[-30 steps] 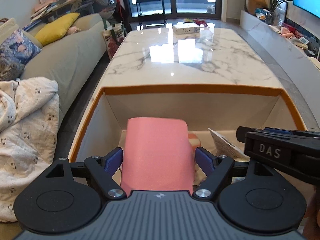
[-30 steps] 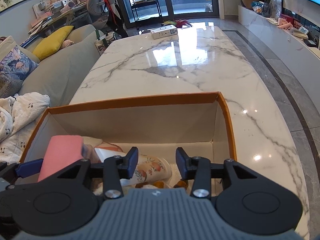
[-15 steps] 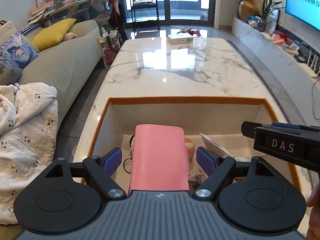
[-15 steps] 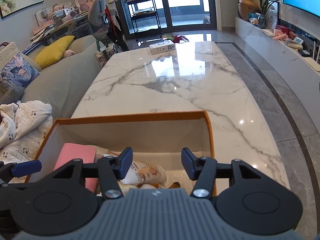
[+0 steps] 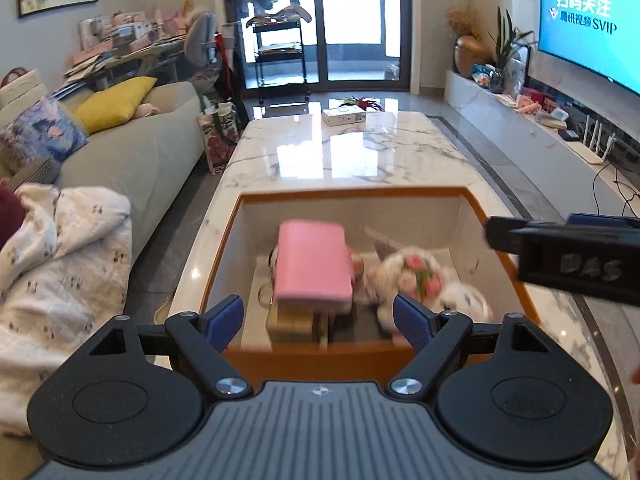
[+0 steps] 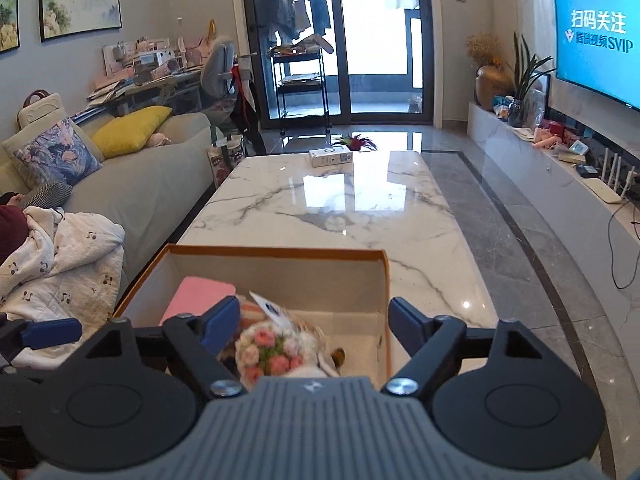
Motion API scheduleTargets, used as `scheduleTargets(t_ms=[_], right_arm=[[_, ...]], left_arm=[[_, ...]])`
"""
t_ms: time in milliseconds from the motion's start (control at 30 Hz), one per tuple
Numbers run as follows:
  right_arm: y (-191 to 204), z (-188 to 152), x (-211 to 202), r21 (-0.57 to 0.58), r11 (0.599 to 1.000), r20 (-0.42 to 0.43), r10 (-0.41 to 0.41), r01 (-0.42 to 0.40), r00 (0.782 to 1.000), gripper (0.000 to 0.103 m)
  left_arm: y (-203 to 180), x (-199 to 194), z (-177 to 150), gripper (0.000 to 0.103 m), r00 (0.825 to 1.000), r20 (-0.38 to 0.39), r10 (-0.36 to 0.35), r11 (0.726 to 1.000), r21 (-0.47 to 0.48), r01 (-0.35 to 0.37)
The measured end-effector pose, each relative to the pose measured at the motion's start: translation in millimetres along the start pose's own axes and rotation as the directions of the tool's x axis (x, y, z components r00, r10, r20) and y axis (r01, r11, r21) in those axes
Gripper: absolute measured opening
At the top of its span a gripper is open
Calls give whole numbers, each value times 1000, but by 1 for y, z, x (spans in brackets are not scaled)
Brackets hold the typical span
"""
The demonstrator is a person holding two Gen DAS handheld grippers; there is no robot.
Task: Organize objects
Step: 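Raise both tools out of the box and move back toward the table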
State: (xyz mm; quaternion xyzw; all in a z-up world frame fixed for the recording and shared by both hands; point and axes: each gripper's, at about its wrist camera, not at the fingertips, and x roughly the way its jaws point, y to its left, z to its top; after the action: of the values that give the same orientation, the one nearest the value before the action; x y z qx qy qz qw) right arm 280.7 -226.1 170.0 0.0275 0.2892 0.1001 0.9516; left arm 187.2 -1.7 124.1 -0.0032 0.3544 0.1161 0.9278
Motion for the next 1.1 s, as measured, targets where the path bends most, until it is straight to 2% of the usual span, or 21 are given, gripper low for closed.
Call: scheduleTargets(t_ms=[133,200,367,633,900,1100], right_arm=[[-6,-34,-29,22,1000,29,1,-1,1000,90],[-8,-52,-42,27,1000,55,-6,5,998,99],[-6,-87,-57,5,1000,60,2,-2,998,99],[-6,-110,-67,-35,999,62,2,0,998,100],[-16,-120,-47,-37,999,12,-6,6,1000,100],[-20,-123,-29,-30,1000,-11,-1,0,1000,100]], left_arm=[[-2,-6,-34,97,1000,-10,0,1000,-16,0],[-6,-8,-49,97,1000,-21,-7,1000,-8,7],[-18,-18,-80,97,1000,-20,-3,1000,27,4],[-28,-17,-99,97,1000,6,-22,999,35,22],[-33,18,-103,97,998,-30,-60,998,-22,60],[-38,45,-105,97,995,-42,-86,996,-15,85]])
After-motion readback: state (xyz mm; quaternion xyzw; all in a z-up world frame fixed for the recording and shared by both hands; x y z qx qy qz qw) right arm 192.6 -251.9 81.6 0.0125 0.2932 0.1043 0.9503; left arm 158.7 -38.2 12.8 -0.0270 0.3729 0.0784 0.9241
